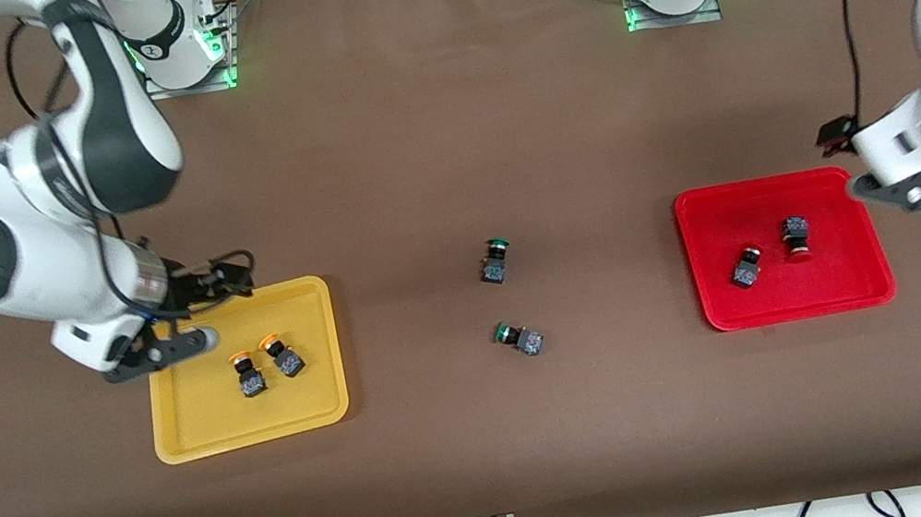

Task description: Place red and yellow buttons in trays

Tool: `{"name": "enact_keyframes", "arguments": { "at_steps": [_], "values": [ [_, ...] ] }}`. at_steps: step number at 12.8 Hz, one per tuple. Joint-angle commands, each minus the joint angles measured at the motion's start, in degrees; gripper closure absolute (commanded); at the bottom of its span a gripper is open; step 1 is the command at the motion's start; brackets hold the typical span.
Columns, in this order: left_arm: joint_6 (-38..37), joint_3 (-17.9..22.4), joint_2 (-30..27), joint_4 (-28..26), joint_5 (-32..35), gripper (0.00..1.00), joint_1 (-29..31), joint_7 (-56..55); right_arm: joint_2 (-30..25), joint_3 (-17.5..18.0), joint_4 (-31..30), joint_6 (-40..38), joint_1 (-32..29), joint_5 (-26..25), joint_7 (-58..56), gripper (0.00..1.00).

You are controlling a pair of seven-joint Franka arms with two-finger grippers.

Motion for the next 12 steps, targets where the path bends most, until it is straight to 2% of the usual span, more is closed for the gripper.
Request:
{"name": "enact_keyframes", "arguments": {
  "at_steps": [1, 3, 5, 6, 7, 8, 10, 12],
  "values": [
    [-4.2, 0.4, -3.1, 5.0, -1.6, 0.0, 0.1, -1.2, -9.2, 0.2, -6.2, -2.5, 0.4, -3.4, 0.8, 0.0],
    [-2.6, 3.8, -7.8, 4.5, -5.5, 0.0, -1.6, -1.6, -13.6, -0.3, -8.7, -5.1, 0.4, -6.2, 5.9, 0.0],
    [0.3, 17.3, -13.0, 1.3, -13.6, 0.0, -11.4, -5.7, -15.8, 1.0, -9.1, -7.1, 0.9, -10.3, 9.2, 0.0],
    [1.2, 19.5, -14.3, -0.5, -14.0, 0.0, -13.2, -6.7, -16.2, 1.5, -8.7, -7.4, 0.3, -10.5, 8.7, 0.0],
    [2.5, 19.5, -14.7, -1.7, -13.2, 0.0, -14.1, -6.7, -16.1, 1.8, -8.5, -7.8, -1.6, -10.7, 8.4, 0.0],
    [2.8, 19.5, -14.6, -2.7, -12.6, 0.0, -14.4, -6.9, -16.1, 4.1, -8.4, -7.8, -4.7, -11.0, 7.0, 0.0],
    [3.2, 20.1, -14.5, -3.2, -12.6, 0.0, -15.1, -8.0, -16.6, 11.8, -7.7, -7.9, -11.7, -13.2, 3.9, 0.0],
    [2.9, 20.4, -14.5, -3.2, -12.5, 0.0, -15.3, -8.1, -17.5, 18.2, -7.7, -8.8, -17.9, -12.8, 4.1, 0.0]
  ]
}}
